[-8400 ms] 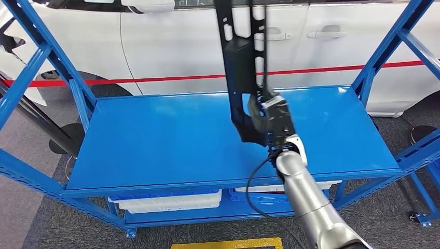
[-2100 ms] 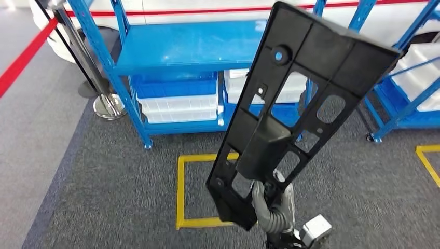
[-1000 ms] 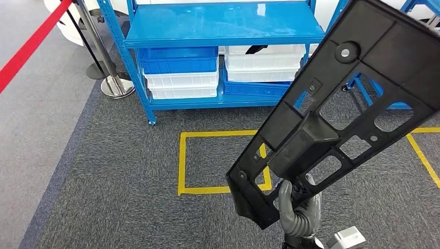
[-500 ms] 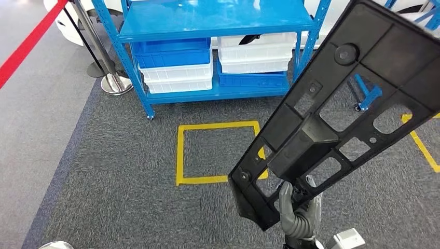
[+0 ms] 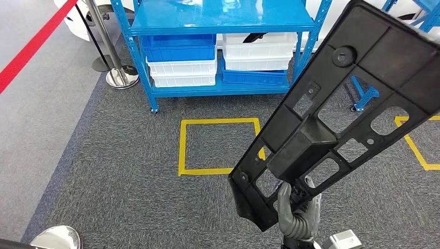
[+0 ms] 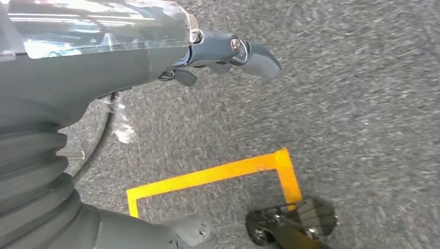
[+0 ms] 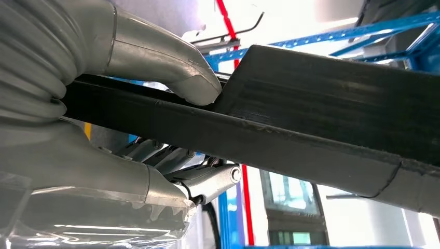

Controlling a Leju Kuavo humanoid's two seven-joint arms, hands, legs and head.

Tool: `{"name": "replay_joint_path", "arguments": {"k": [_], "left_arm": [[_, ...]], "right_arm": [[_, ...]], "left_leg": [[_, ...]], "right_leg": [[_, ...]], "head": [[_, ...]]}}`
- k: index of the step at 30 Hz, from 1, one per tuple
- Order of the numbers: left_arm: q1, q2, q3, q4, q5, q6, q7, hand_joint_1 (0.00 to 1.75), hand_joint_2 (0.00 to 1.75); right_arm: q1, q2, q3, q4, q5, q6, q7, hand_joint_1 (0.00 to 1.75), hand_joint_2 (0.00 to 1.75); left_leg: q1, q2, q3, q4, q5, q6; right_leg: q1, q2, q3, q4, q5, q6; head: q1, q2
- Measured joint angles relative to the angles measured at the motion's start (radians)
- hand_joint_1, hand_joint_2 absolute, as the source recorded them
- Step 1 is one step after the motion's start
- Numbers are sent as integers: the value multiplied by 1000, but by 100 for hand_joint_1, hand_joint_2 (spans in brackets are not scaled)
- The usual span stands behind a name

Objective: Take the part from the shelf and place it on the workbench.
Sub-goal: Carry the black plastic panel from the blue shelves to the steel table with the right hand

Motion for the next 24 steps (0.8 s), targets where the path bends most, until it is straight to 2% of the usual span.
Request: {"name": "replay_joint_path", "arguments": {"k": [1, 2, 3, 4, 5, 6, 7, 8, 9, 10, 11, 12, 13, 14, 16, 17, 18, 19, 20, 21, 22, 23, 24], "left_arm": [[0, 0, 0, 0, -1, -1, 0, 0, 175], [0, 0, 0, 0, -2, -1, 0, 0, 175], [0, 0, 0, 0, -2, -2, 0, 0, 175], [0, 0, 0, 0, -3, -2, 0, 0, 175], [0, 0, 0, 0, -3, -2, 0, 0, 175], [0, 0, 0, 0, -3, -2, 1, 0, 175], [0, 1, 0, 0, -3, -2, 1, 0, 175], [0, 1, 0, 0, -3, -2, 1, 0, 175], [-1, 1, 0, 0, -3, -2, 0, 0, 175], [0, 1, 0, 0, -3, -2, 0, 0, 175], [1, 1, 0, 0, -3, -2, 0, 0, 175], [2, 1, 0, 0, -3, -2, 0, 0, 175], [3, 2, 0, 0, -3, -2, -1, 0, 175], [4, 2, 0, 0, -4, -3, -2, 0, 175], [3, 2, 0, 0, -4, -4, -4, 0, 175], [3, 2, 0, 0, -4, -5, -4, 0, 175], [3, 2, 0, 0, -5, -6, -4, 0, 175], [2, 2, 0, 0, -5, -7, -4, 0, 175], [2, 3, 0, 0, -6, -8, -4, 0, 175], [1, 4, 0, 0, -7, -9, -4, 0, 175], [0, 5, 0, 0, -9, -9, -5, 0, 175], [-2, 6, 0, 0, -10, -8, -5, 0, 175], [-3, 7, 0, 0, -10, -6, -5, 0, 175]], "right_arm": [[0, 0, -1, 2, 4, -8, -1, 175, 175], [0, 0, -2, 4, 8, -16, -3, 175, 175], [0, 0, -3, 6, 11, -23, -4, 175, 175], [0, 0, -5, 7, 13, -28, -5, 175, 175], [0, 0, -6, 7, 14, -31, -6, 175, 175], [-1, 0, -7, 7, 14, -33, -6, 175, 175], [-2, 0, -8, 7, 15, -33, -7, 175, 175], [-3, 1, -9, 7, 15, -34, -9, 175, 175], [-3, 2, -10, 6, 15, -35, -11, 175, 175], [-4, 3, -11, 5, 15, -37, -14, 175, 175], [-4, 4, -13, 5, 15, -39, -16, 175, 175], [-5, 5, -15, 4, 15, -42, -18, 175, 175], [-5, 6, -16, 4, 16, -44, -19, 175, 175], [-6, 8, -18, 3, 17, -46, -20, 175, 175], [-8, 12, -20, 2, 21, -49, -20, 175, 175], [-8, 13, -21, 2, 24, -49, -20, 175, 175], [-8, 13, -22, 2, 26, -50, -20, 175, 175], [-8, 13, -22, 2, 29, -52, -21, 175, 175], [-8, 13, -22, 2, 33, -54, -22, 175, 175], [-8, 13, -23, 2, 39, -58, -23, 175, 175], [-8, 14, -23, 2, 45, -63, -25, 175, 175], [-8, 15, -24, 2, 52, -68, -27, 175, 175], [-7, 17, -24, 2, 60, -75, -29, 175, 175]], "left_leg": [[-1, 1, -17, 5, 11, 3], [-2, 1, -35, 11, 21, 2], [-2, 2, -55, 19, 31, 1], [-2, 2, -76, 28, 39, -1], [-1, 2, -97, 39, 47, -4], [-1, 1, -116, 50, 54, -9], [-2, 0, -131, 60, 60, -14], [-3, -1, -140, 67, 66, -19], [-4, -2, -146, 70, 74, -25], [-5, -2, -150, 69, 82, -31], [-3, -3, -152, 68, 90, -37], [-1, -4, -159, 73, 85, -43], [2, -5, -168, 91, 59, -48], [4, -6, -181, 127, 14, -52], [6, -7, -206, 245, -95, -59], [6, -7, -211, 302, -124, -61], [6, -7, -204, 339, -127, -61], [6, -7, -182, 347, -107, -59], [6, -8, -143, 321, -76, -57], [4, -8, -88, 262, -53, -52], [1, -9, -22, 180, -51, -45], [-2, -8, 33, 99, -64, -39], [-6, -8, 72, 37, -82, -31]], "right_leg": [[-2, 0, -12, 62, -43, 2], [-3, 0, -18, 115, -65, 3], [-4, 0, -12, 143, -60, 4], [-6, 0, 9, 141, -37, 5], [-8, 0, 47, 107, -9, 6], [-10, 0, 95, 46, 1, 6], [-9, 1, 144, -22, -4, 4], [-7, 2, 179, -77, -18, 1], [-5, 3, 196, -111, -33, -4], [-1, 3, 199, -123, -33, -11], [-2, 2, 191, -124, -24, -19], [-2, 0, 182, -127, -13, -28], [-2, -2, 170, -129, 0, -37], [-3, -5, 155, -131, 15, -44], [-1, -5, 120, -129, 42, -51], [1, -6, 101, -128, 56, -51], [3, -6, 82, -127, 70, -51], [4, -6, 64, -125, 83, -49], [4, -6, 47, -123, 95, -47], [4, -6, 33, -121, 107, -45], [5, -6, 23, -119, 118, -41], [6, -6, 16, -118, 127, -37], [5, -8, 13, -119, 138, -31]], "head": [[1, 0], [1, 0], [2, 0], [2, 0], [2, 0], [2, 0], [2, 0], [1, 0], [1, 0], [2, 0], [2, 0], [3, 0], [2, 0], [0, 0], [-3, 0], [-3, 0], [-3, 0], [-3, 0], [-3, 0], [-3, 0], [-3, 0], [-3, 0], [-2, 0]]}}
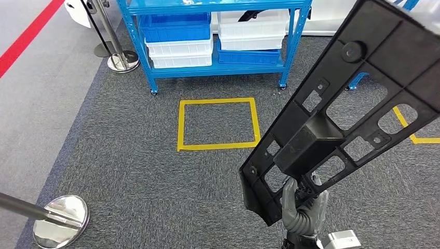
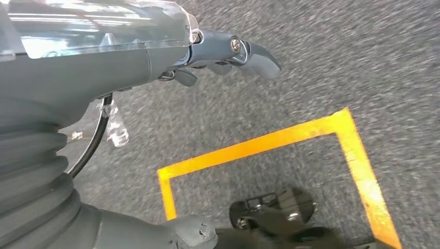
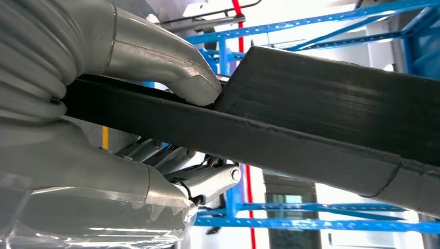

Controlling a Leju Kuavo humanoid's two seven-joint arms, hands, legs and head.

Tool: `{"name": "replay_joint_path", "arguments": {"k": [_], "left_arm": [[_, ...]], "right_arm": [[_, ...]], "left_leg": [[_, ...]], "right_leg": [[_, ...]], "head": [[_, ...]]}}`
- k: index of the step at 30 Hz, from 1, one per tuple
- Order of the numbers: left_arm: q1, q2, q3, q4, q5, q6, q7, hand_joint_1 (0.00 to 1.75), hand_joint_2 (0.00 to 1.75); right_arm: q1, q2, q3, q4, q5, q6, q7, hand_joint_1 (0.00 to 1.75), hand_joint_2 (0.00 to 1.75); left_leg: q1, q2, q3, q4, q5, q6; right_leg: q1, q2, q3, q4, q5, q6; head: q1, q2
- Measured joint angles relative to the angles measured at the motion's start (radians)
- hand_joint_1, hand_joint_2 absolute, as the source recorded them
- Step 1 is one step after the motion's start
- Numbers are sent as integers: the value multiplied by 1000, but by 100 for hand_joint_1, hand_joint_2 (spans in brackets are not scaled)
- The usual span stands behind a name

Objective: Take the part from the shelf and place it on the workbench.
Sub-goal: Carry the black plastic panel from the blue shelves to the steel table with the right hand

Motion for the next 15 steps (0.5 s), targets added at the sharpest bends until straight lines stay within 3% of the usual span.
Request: {"name": "replay_joint_path", "arguments": {"k": [2, 4, 5, 8, 9, 10, 12, 14, 15], "left_arm": [[-1, 1, 0, 0, 3, 5, 4, 0, 175], [0, 0, 1, 0, 6, 7, 10, 0, 175], [1, 1, 1, 0, 8, 7, 12, 0, 175], [4, 2, 2, 0, 6, 7, 15, 0, 175], [5, 2, 2, 0, 5, 7, 16, 0, 175], [6, 1, 2, 0, 5, 7, 16, 0, 175], [7, 0, 2, 0, 4, 7, 16, 0, 175], [7, 1, 2, 0, 3, 7, 17, 0, 175], [7, 1, 2, 0, 2, 7, 17, 0, 175]], "right_arm": [[2, 4, 0, 0, 14, -13, -1, 175, 175], [6, 6, -2, 1, 25, -27, -2, 175, 175], [8, 6, -2, 2, 30, -33, -2, 175, 175], [18, 7, -6, 8, 41, -51, -2, 175, 175], [21, 7, -8, 11, 43, -54, -2, 175, 175], [24, 7, -9, 13, 44, -57, -2, 175, 175], [26, 8, -12, 15, 44, -61, -1, 175, 175], [26, 10, -13, 15, 44, -63, 1, 175, 175], [27, 11, -13, 15, 43, -63, 2, 175, 175]], "left_leg": [[-4, 2, 15, -48, -9, 15], [-2, 5, 1, -55, 18, 28], [1, 7, -9, -58, 33, 33], [3, 21, -49, -52, 61, 39], [3, 27, -62, -47, 67, 38], [4, 35, -73, -41, 71, 36], [6, 51, -91, -23, 73, 30], [4, 66, -105, -2, 68, 18], [2, 72, -108, 6, 66, 11]], "right_leg": [[-2, -4, -1, -9, 22, 15], [-5, 0, -11, -1, 14, 27], [-6, 2, -25, 30, -15, 31], [-13, 6, -82, 217, -144, 45], [-15, 6, -83, 255, -164, 49], [-17, 5, -63, 255, -166, 52], [-21, -10, 31, 147, -135, 56], [-18, -37, 110, 32, -117, 49], [-16, -44, 124, 6, -117, 43]], "head": [[0, 0], [0, 0], [3, 0], [9, 0], [9, 0], [9, 0], [9, 0], [9, 0], [8, 0]]}}
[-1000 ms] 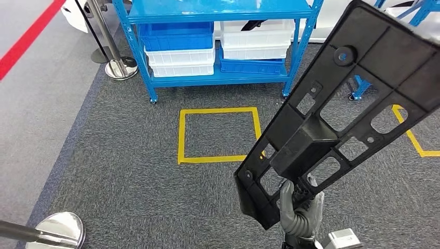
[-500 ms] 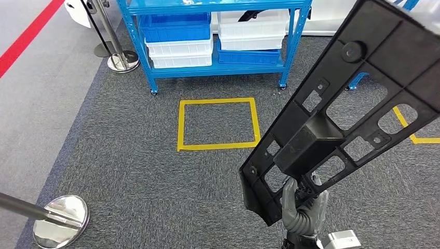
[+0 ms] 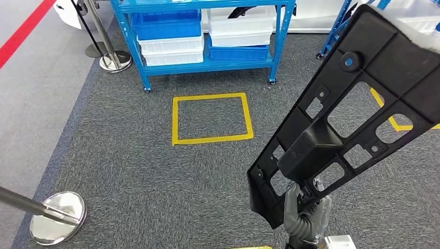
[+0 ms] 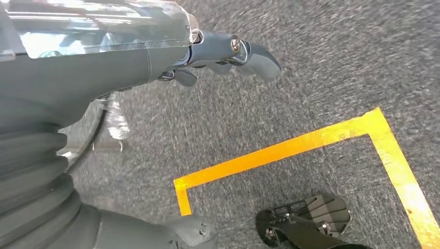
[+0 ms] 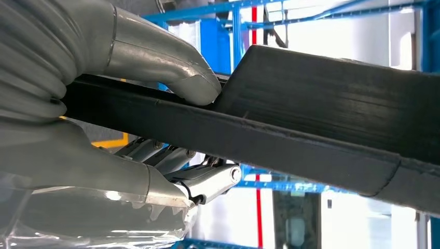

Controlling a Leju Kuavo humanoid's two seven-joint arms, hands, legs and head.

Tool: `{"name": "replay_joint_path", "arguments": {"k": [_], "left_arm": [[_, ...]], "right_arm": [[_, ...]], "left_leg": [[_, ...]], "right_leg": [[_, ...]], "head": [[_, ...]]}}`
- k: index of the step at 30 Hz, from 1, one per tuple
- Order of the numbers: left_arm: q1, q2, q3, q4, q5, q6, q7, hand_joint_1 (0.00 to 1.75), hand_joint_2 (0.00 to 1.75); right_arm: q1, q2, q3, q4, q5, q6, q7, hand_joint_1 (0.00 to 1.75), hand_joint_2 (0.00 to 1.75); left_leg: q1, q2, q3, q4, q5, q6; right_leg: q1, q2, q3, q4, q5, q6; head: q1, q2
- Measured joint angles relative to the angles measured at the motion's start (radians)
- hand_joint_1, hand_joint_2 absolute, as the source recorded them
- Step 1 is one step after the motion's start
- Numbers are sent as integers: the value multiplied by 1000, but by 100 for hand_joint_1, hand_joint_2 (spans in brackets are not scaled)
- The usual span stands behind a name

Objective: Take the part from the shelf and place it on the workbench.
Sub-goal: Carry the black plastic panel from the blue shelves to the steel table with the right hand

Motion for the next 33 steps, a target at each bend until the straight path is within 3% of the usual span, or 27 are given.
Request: {"name": "replay_joint_path", "arguments": {"k": [3, 5, 7, 8, 9, 10, 11, 12, 14, 16, 18, 19, 21, 23, 24, 25, 26, 28, 30, 31, 33], "left_arm": [[-3, 0, 0, 0, -2, 0, 1, 0, 175], [-3, 0, 0, 0, -3, -1, 2, 0, 175], [-1, 0, 0, 0, -3, -2, 2, 0, 175], [1, 0, 0, 0, -3, -2, 2, 0, 175], [2, 0, 0, 0, -3, -2, 2, 0, 175], [3, 0, 0, 0, -3, -2, 2, 0, 175], [4, 0, 0, 0, -3, -3, 2, 0, 175], [4, 0, 0, 0, -3, -3, 2, 0, 175], [6, 1, 0, 0, -3, -3, 2, 0, 175], [6, 2, 1, 0, -4, -4, 2, 0, 175], [3, 3, 1, 0, -5, -4, 2, 0, 175], [1, 3, 1, 0, -5, -4, 2, 0, 175], [3, 2, 1, 0, -6, -4, 2, 0, 175], [5, 2, 1, 0, -8, -6, 1, 0, 175], [7, 2, 1, 0, -10, -8, 1, 0, 175], [7, 2, 1, 0, -11, -11, 1, 0, 175], [7, 2, 1, 0, -12, -13, 0, 0, 175], [5, 0, 1, 0, -12, -17, -2, 0, 175], [4, -1, 1, 0, -13, -17, -4, 0, 175], [4, 0, 1, 0, -13, -17, -4, 0, 175], [0, 0, 1, 0, -15, -17, -4, 0, 175]], "right_arm": [[5, 3, -2, 1, -2, 0, 4, 175, 175], [8, 5, -4, 1, -2, 0, 7, 175, 175], [9, 8, -5, 2, -1, -1, 10, 175, 175], [10, 8, -6, 3, -1, -1, 11, 175, 175], [11, 8, -7, 4, 0, -1, 12, 175, 175], [13, 8, -8, 6, 2, -2, 13, 175, 175], [15, 8, -9, 7, 4, -3, 14, 175, 175], [16, 8, -10, 8, 7, -4, 15, 175, 175], [16, 9, -11, 8, 12, -5, 15, 175, 175], [16, 10, -12, 8, 17, -5, 16, 175, 175], [17, 11, -12, 9, 18, -5, 16, 175, 175], [18, 11, -12, 9, 19, -6, 16, 175, 175], [17, 11, -13, 9, 20, -6, 16, 175, 175], [15, 11, -14, 9, 22, -7, 16, 175, 175], [15, 11, -14, 10, 22, -8, 16, 175, 175], [16, 11, -14, 10, 23, -10, 17, 175, 175], [16, 11, -14, 10, 23, -12, 17, 175, 175], [16, 11, -15, 10, 25, -16, 17, 175, 175], [15, 11, -15, 10, 29, -19, 16, 175, 175], [15, 11, -15, 9, 31, -21, 15, 175, 175], [16, 11, -15, 8, 38, -27, 11, 175, 175]], "left_leg": [[2, 17, -1, 6, 0, -19], [7, -13, -15, 42, -32, -30], [11, -56, -61, 152, -104, -38], [12, -65, -89, 218, -135, -39], [13, -68, -109, 268, -151, -39], [12, -70, -115, 285, -148, -37], [12, -73, -102, 264, -126, -33], [11, -82, -73, 207, -90, -26], [11, -133, -8, 70, -35, -9], [7, -165, 18, 6, -21, 3], [5, -148, 20, -5, -15, 7], [7, -134, 23, -14, -8, 10], [12, -103, 28, -33, 8, 18], [10, -71, 23, -35, 14, 22], [9, -56, 19, -33, 14, 22], [8, -40, 15, -31, 14, 22], [8, -26, 13, -27, 13, 20], [9, 0, 10, -18, 8, 14], [3, 17, 8, -8, -1, 2], [0, 25, 8, -4, -5, -4], [0, 42, 13, -3, -9, -15]], "right_leg": [[4, 21, -8, -4, 5, -22], [1, 37, -14, -9, 14, -37], [1, 53, -23, -10, 22, -47], [3, 63, -28, -10, 26, -49], [5, 74, -32, -9, 29, -50], [7, 86, -36, -8, 32, -50], [9, 99, -38, -7, 34, -49], [11, 112, -39, -7, 37, -47], [11, 136, -42, -5, 42, -42], [6, 156, -50, -5, 50, -31], [3, 179, -56, -9, 60, -15], [4, 175, -60, -6, 60, -9], [10, 129, -88, 47, 21, -3], [9, 77, -144, 169, -51, 0], [7, 68, -167, 224, -75, 3], [6, 61, -177, 252, -81, 5], [4, 56, -166, 243, -68, 7], [1, 29, -92, 125, -12, 9], [4, -9, -29, 18, 18, 0], [6, -18, -19, -3, 19, -7], [9, 0, -23, -7, 20, -22]], "head": [[-2, 0], [-5, 0], [-8, 0], [-9, 0], [-9, 0], [-9, 0], [-9, 0], [-9, 0], [-7, 0], [-6, 0], [-6, 0], [-5, 0], [0, 0], [5, 0], [6, 0], [6, 0], [6, 0], [6, 0], [5, 0], [4, 0], [1, 0]]}}
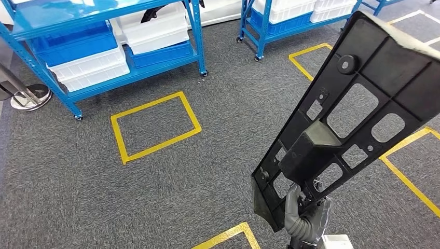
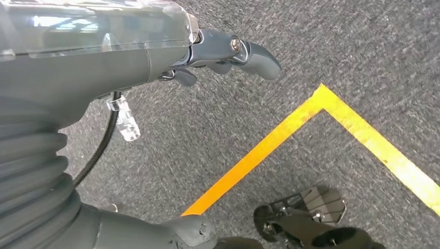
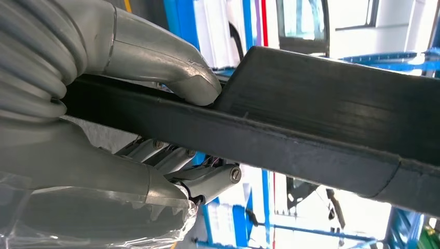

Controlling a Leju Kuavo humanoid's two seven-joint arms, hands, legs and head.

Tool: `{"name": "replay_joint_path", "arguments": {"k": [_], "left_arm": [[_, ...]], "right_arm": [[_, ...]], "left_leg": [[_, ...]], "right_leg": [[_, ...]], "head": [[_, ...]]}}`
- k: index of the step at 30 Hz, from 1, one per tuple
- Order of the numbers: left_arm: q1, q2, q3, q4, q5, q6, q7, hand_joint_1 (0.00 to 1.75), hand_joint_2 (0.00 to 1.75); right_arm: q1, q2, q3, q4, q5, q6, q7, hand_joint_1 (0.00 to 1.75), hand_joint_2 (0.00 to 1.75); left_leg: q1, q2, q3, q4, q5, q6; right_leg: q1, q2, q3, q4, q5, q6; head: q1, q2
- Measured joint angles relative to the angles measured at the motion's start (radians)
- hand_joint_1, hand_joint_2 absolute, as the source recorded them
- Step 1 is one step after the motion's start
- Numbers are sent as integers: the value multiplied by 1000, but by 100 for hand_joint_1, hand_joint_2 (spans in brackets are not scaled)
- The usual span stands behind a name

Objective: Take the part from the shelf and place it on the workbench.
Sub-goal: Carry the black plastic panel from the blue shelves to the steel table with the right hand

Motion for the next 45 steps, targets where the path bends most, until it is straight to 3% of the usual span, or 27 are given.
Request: {"name": "replay_joint_path", "arguments": {"k": [1, 3, 5, 7, 8, 9, 11, 12, 14, 16, 18, 20, 22, 23, 24, 26, 28, 29, 31, 33, 35, 37, 38, 40, 42, 44, 45], "left_arm": [[-2, 0, 0, 0, -2, 0, 1, 0, 175], [-1, 0, 0, 0, -6, 1, 3, 0, 175], [2, -1, 0, 0, -9, 2, 6, 0, 175], [5, -1, 0, 0, -10, 2, 8, 0, 175], [5, -1, 0, 0, -10, 2, 9, 0, 175], [6, -1, 0, 0, -11, 2, 9, 0, 175], [6, 0, 0, 0, -12, 2, 10, 0, 175], [7, 0, 0, 0, -12, 3, 10, 0, 175], [4, 1, 0, 0, -14, 5, 11, 0, 175], [-2, 0, 0, 0, -17, 8, 12, 0, 175], [0, -1, 0, 0, -19, 11, 12, 0, 175], [4, -1, 0, 0, -22, 11, 12, 0, 175], [6, -1, 0, 0, -27, 7, 12, 0, 175], [6, -2, -1, 0, -30, 4, 12, 0, 175], [5, -2, -1, 0, -32, 2, 13, 0, 175], [4, -4, -2, 0, -34, 0, 13, 0, 175], [2, -5, -2, 0, -34, -2, 15, 0, 175], [0, -5, -2, 0, -33, -4, 17, 0, 175], [-3, -5, -2, 0, -33, -8, 20, 0, 175], [-4, -5, -2, 0, -33, -14, 22, 0, 175], [-2, -6, -2, 0, -33, -21, 24, 0, 175], [0, -6, -2, 0, -34, -27, 26, 0, 175], [1, -5, -2, 0, -35, -29, 27, 0, 175], [2, -5, -2, 0, -38, -33, 27, 0, 175], [4, -5, -2, 0, -40, -35, 27, 0, 175], [5, -5, -2, 0, -41, -36, 27, 0, 175], [3, -5, -2, 0, -43, -36, 27, 0, 175]], "right_arm": [[1, 0, 0, -2, 5, -4, -2, 175, 175], [2, 1, 0, -7, 16, -13, -6, 175, 175], [2, 2, 0, -10, 22, -19, -8, 175, 175], [4, 2, 0, -10, 25, -23, -8, 175, 175], [5, 2, 0, -10, 27, -25, -8, 175, 175], [5, 2, 0, -11, 27, -26, -8, 175, 175], [5, 2, 0, -13, 28, -26, -8, 175, 175], [4, 2, 0, -15, 28, -26, -8, 175, 175], [5, 3, 0, -18, 30, -29, -9, 175, 175], [11, 3, 0, -26, 31, -37, -9, 175, 175], [15, 3, -1, -37, 31, -46, -9, 175, 175], [16, 2, -2, -43, 31, -49, -10, 175, 175], [17, 1, -3, -44, 31, -49, -9, 175, 175], [17, 1, -3, -44, 31, -49, -9, 175, 175], [18, 0, -4, -44, 31, -49, -9, 175, 175], [17, -1, -6, -47, 31, -49, -8, 175, 175], [16, -1, -8, -53, 32, -50, -10, 175, 175], [16, -1, -8, -56, 34, -51, -11, 175, 175], [17, -1, -9, -62, 40, -56, -14, 175, 175], [16, 0, -10, -65, 49, -62, -15, 175, 175], [14, 2, -10, -65, 54, -66, -16, 175, 175], [13, 5, -10, -63, 55, -67, -16, 175, 175], [13, 6, -10, -61, 55, -68, -15, 175, 175], [13, 6, -10, -58, 55, -68, -14, 175, 175], [12, 7, -10, -56, 55, -68, -13, 175, 175], [10, 8, -10, -54, 54, -68, -13, 175, 175], [10, 8, -10, -53, 54, -68, -13, 175, 175]], "left_leg": [[2, -3, 1, 4, -5, -6], [9, -44, -18, 56, -48, -15], [13, -96, -73, 183, -122, -20], [13, -110, -119, 287, -155, -19], [13, -113, -119, 287, -140, -16], [13, -117, -101, 246, -107, -11], [11, -156, -41, 109, -35, 6], [10, -180, -18, 53, -14, 13], [7, -204, -4, 13, -10, 22], [7, -184, 1, -2, -1, 28], [11, -154, 9, -23, 13, 37], [10, -122, 10, -33, 20, 43], [8, -89, 8, -32, 19, 43], [8, -73, 7, -31, 18, 41], [9, -59, 7, -29, 16, 38], [10, -35, 8, -20, 8, 28], [6, -16, 8, -9, -4, 14], [5, -8, 10, -6, -9, 8], [7, 6, 16, -4, -15, -3], [13, -30, 6, 29, -45, -12], [17, -90, -42, 140, -112, -17], [16, -110, -101, 265, -161, -16], [16, -113, -114, 290, -159, -14], [16, -122, -91, 227, -99, -7], [17, -167, -38, 95, -30, 3], [16, -201, -12, 24, -11, 8], [14, -198, -9, 18, -13, 10]], "right_leg": [[-1, 11, -2, -1, 3, -6], [-3, 32, -6, -5, 10, -19], [-2, 55, -12, -5, 15, -27], [3, 83, -16, -5, 18, -31], [5, 98, -16, -4, 19, -32], [7, 113, -15, -3, 19, -32], [10, 141, -13, -1, 21, -30], [9, 153, -15, 0, 23, -26], [3, 174, -24, 0, 30, -14], [-2, 189, -31, -1, 36, -1], [4, 148, -52, 36, 10, 7], [6, 88, -104, 143, -54, 13], [-1, 67, -150, 243, -95, 21], [-6, 61, -152, 252, -90, 26], [-10, 54, -133, 224, -69, 29], [-14, 18, -58, 96, -16, 32], [-11, -14, -8, 8, 7, 24], [-7, -18, -3, -3, 4, 17], [-5, 6, -5, -3, 7, 5], [-9, 28, -8, -7, 13, -7], [-8, 51, -12, -9, 17, -16], [-4, 77, -15, -8, 18, -20], [-2, 91, -15, -7, 19, -21], [0, 121, -13, -5, 19, -21], [0, 148, -14, -1, 20, -18], [-2, 171, -22, 1, 25, -8], [-4, 183, -27, 0, 29, 0]], "head": [[-1, 0], [-4, 0], [-7, 0], [-8, 0], [-8, 0], [-8, 0], [-6, 0], [-5, 0], [-5, 0], [-7, 0], [-4, 0], [-2, 0], [-1, 0], [-1, 0], [-1, 0], [-1, 0], [-3, 0], [-5, 0], [-8, 0], [-9, 0], [-12, 0], [-12, 0], [-12, 0], [-12, 0], [-12, 0], [-12, 0], [-12, 0]]}}
